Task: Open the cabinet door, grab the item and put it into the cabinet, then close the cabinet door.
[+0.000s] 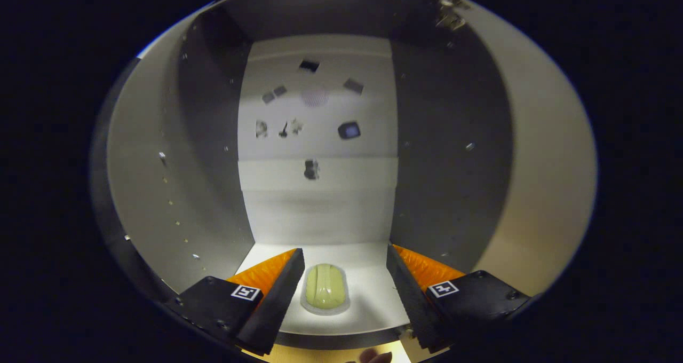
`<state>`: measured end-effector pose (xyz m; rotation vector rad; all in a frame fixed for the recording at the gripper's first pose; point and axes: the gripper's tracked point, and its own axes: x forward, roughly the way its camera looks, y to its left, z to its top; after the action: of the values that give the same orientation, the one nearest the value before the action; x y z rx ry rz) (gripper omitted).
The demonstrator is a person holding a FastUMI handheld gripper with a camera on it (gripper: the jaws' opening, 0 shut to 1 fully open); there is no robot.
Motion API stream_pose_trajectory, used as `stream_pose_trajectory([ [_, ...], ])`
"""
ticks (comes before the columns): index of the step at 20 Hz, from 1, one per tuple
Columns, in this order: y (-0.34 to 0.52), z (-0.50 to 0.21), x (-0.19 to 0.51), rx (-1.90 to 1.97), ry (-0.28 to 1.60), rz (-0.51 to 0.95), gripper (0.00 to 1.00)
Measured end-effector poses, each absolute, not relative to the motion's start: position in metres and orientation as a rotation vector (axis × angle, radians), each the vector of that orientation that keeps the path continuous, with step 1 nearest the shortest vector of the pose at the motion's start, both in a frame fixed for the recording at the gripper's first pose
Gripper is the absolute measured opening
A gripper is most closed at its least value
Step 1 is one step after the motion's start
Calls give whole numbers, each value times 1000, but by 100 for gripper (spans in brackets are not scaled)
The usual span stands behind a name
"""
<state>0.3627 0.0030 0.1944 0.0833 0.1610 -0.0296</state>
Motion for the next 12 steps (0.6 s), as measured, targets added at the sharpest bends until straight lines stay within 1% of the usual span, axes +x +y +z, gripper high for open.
stream_pose_trajectory([
  [7, -27, 280, 223, 82, -43, -55, 98],
  [12, -50, 301, 124, 76, -75, -54, 97],
])
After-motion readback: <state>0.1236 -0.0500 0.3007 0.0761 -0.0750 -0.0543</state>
